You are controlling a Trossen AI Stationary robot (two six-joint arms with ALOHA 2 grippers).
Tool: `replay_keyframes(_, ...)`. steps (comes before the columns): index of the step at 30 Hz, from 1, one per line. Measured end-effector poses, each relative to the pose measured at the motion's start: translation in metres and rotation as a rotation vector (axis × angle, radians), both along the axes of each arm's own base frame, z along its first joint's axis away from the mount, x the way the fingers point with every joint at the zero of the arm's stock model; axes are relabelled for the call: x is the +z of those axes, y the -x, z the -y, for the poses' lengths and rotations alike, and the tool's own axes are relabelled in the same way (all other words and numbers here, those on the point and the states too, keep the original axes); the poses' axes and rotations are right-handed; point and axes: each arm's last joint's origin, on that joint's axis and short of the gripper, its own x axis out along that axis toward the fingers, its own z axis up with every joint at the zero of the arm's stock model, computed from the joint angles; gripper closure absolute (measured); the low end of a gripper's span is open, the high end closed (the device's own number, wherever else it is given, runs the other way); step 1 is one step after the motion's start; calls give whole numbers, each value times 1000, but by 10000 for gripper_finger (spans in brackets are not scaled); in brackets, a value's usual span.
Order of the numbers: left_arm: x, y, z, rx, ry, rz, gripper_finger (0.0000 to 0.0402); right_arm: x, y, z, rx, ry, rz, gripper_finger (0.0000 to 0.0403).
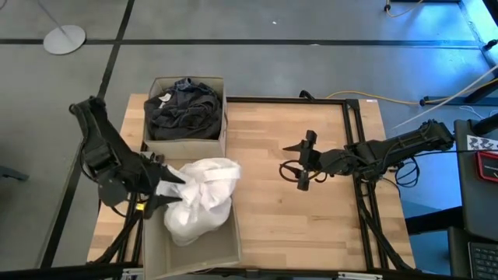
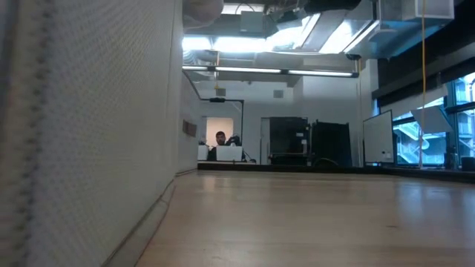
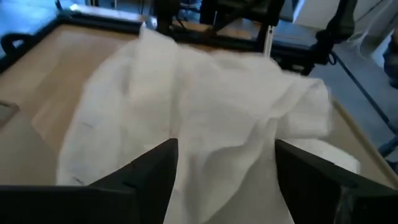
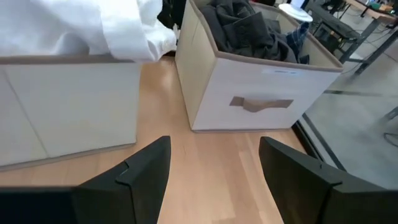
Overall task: Sort clothes
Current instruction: Put the white long sleeve shirt into the bottom laundry organizer, then return to home position
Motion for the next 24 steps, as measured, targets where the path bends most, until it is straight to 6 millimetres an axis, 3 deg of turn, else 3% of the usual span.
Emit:
replay_keyframes(8,8,12,-18,61,1,56,159,7,-3,-1,27,17,72,155)
replay_keyframes(15,-21,5,-1,-52,37,-18,160,4,-4,-5,128,-45,44,155)
replay_keyframes(19,-26,1,6,-155,-24,68,160,7,-9,-6,162,-16,77,155)
replay_keyframes(24,-7,4,-21,79,-230,232,160,18,-23,9,186,36,210,155)
